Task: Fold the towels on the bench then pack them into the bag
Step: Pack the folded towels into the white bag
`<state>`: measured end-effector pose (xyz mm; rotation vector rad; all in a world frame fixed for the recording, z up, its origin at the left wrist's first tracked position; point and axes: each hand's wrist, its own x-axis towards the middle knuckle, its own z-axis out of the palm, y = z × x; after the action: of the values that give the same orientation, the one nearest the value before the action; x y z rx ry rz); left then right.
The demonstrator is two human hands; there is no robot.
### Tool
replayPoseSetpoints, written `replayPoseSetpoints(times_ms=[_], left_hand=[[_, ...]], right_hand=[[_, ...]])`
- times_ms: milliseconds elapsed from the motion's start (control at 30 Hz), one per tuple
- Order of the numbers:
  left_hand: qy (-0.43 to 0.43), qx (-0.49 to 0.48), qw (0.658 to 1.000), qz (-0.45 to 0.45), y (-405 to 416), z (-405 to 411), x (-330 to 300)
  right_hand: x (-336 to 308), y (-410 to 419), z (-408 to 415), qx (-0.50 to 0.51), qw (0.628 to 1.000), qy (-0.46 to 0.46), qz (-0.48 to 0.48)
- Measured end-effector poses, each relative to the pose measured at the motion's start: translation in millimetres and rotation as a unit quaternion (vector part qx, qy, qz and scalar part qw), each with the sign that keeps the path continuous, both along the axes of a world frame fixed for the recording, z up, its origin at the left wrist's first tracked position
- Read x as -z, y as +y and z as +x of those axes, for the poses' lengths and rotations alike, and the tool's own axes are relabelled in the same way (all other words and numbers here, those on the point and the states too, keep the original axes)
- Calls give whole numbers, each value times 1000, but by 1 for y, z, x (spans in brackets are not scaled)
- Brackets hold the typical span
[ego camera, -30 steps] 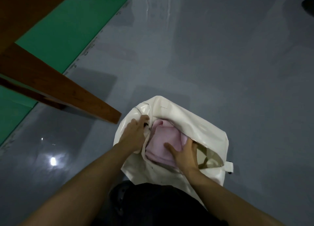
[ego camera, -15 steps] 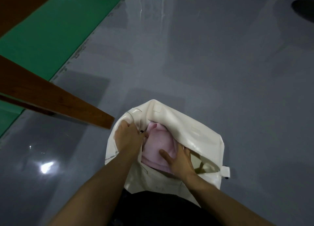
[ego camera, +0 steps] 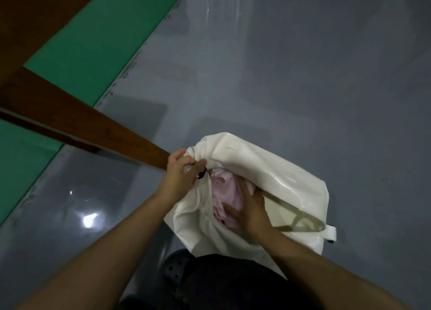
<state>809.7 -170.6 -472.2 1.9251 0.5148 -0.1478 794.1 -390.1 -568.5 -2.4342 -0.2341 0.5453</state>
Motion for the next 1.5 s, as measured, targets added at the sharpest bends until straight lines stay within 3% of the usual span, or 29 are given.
replayPoseSetpoints(times_ms=[67,267,467,600,733,867,1033,1200,1300,1500], left_hand=[[1,27,1000,-16,5,-6,-12],[-32,-31,998,-51,29,-28,-35],[-20,-34,999,0,53,-42,-33],[-32,-17,998,59,41,-34,-27],[12,-13,992,126,32,-27,-13],[40,2,988,147,14,-30,-14],[34,6,988,153,11,-28,-35],[-12,0,986,164,24,-37,-91],[-46,-28,981,186,37,-43,-139],[-130,-89,960,230,62,-81,-255]], right_hand=[[-9,16,5,-44,998,2,-38],[-30,49,12,-70,994,68,47],[-20,63,6,-58,987,127,78],[-18,37,-3,-74,991,57,92],[-25,11,-9,-61,995,12,80],[-42,-3,-16,-52,998,-3,34],[-81,1,-10,20,988,-134,74],[-153,41,19,-41,959,-236,153],[-204,66,37,-101,952,-245,154],[-322,122,58,-186,893,-372,169]])
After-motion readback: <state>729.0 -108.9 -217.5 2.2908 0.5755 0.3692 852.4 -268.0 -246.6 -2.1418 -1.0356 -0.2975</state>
